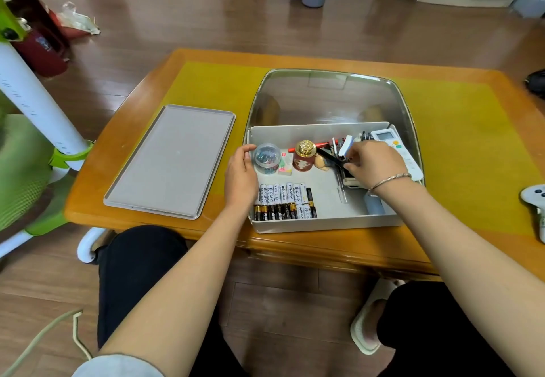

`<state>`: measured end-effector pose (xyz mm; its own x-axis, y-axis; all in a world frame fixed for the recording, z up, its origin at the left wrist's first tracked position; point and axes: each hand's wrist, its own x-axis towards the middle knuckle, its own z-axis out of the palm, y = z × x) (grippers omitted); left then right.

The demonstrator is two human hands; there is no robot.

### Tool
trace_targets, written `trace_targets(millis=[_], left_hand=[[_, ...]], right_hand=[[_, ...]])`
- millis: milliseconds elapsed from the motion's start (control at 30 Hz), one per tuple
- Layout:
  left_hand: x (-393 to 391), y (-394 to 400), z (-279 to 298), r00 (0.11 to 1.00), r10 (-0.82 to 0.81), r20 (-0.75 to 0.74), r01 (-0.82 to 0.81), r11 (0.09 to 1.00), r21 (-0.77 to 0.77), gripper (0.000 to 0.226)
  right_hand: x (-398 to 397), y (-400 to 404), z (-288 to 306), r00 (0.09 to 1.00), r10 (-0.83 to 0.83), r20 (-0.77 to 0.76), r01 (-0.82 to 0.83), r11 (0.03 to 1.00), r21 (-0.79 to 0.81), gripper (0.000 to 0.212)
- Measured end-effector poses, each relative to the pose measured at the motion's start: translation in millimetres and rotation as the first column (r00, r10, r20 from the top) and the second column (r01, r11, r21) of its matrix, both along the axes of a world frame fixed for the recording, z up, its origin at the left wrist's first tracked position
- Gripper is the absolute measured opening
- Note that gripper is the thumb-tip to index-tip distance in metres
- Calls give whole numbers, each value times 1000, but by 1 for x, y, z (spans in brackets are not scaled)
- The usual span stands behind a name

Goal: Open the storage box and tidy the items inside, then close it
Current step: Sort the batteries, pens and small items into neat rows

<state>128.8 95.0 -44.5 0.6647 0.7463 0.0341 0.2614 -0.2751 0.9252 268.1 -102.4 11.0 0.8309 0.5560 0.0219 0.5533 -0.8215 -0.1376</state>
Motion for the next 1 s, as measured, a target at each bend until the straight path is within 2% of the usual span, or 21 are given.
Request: trace_targets(millis=[233, 367, 467, 600, 667, 733, 767, 833, 900, 1000], left_hand=[[0, 0, 1, 1000, 1, -5, -1, 1000, 30, 28], [1, 1, -2, 1000, -3, -1, 3, 999, 50, 28], [1, 1, -2, 1000, 2, -22, 1, 994, 113, 28], [1, 0, 1, 995, 17, -94, 5, 973, 229, 29], [1, -2, 4, 977, 29, -211, 71, 890, 451, 36], [5, -4, 7, 948, 17, -318, 215, 702, 679, 48], [9, -4, 8, 936, -7, -352, 283, 611, 739, 48], [20, -3, 10, 910, -50, -412, 377, 514, 770, 43], [34, 1, 11, 875, -71, -478, 452, 472, 757, 44], [54, 8, 12, 794, -76, -603, 580, 388, 716, 52]], right_hand=[[7, 11, -6, 993, 7, 114, 20, 972, -233, 30], [7, 14, -11, 992, 12, 126, 25, 956, -291, 34], [6, 17, -12, 995, 6, 100, 22, 963, -267, 33], [7, 16, -10, 999, -42, 10, 43, 996, -80, 26], [7, 13, -6, 999, -48, 16, 48, 999, -13, 25], [5, 9, 1, 998, -53, 35, 51, 997, 54, 25], [4, 7, 5, 998, -59, 33, 56, 995, 86, 25], [0, 0, 13, 998, -70, 0, 70, 988, 135, 25], [-6, -8, 19, 997, -56, -53, 63, 987, 147, 22], [-16, -25, 26, 975, 5, -223, 18, 995, 100, 19]])
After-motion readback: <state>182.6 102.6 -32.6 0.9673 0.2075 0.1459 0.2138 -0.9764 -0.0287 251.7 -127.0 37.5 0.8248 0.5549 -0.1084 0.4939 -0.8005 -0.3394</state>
